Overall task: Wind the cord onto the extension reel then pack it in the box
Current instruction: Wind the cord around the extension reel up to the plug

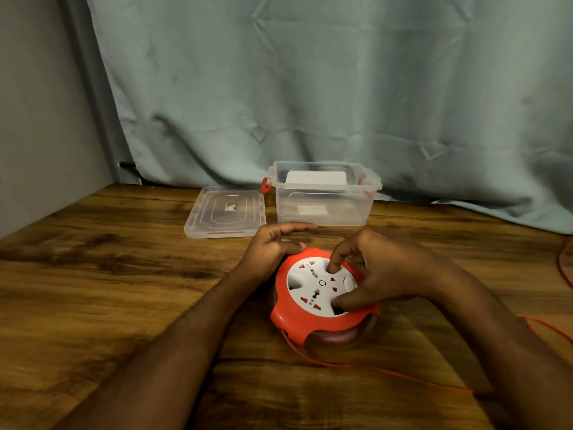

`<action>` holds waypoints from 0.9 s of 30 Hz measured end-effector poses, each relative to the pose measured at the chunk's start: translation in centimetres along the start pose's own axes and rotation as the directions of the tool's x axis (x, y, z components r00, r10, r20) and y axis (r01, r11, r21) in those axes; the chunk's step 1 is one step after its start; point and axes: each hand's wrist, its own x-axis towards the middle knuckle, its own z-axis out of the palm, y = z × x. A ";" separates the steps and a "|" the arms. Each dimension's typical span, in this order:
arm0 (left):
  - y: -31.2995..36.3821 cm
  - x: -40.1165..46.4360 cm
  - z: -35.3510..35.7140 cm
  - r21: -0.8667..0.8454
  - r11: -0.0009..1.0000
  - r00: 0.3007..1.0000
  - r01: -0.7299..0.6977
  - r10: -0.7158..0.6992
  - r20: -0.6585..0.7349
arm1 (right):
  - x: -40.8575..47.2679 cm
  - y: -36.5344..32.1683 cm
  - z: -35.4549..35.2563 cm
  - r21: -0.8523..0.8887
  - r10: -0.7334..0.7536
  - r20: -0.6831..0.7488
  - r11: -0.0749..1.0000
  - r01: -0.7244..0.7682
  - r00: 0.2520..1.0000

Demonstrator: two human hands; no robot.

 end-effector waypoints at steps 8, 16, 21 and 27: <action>-0.3 0.2 0.2 -0.038 0.999 0.997 0.014 -0.018 -0.081 | 0.6 -0.5 1.3 -0.181 -0.060 -0.162 0.983 0.030 0.985; -0.3 0.1 0.3 -0.009 1.000 0.995 -0.023 0.022 -0.094 | 0.8 -1.7 2.0 -0.202 -0.089 -0.189 0.978 0.050 0.978; -0.5 0.2 0.0 0.004 1.000 0.994 -0.024 0.024 -0.108 | 0.5 -0.5 0.8 -0.114 -0.054 -0.156 0.993 0.036 0.986; -0.1 0.1 0.0 -0.059 0.998 0.998 -0.032 0.030 -0.047 | 0.2 0.3 -0.1 -0.003 -0.068 -0.017 0.998 0.068 0.998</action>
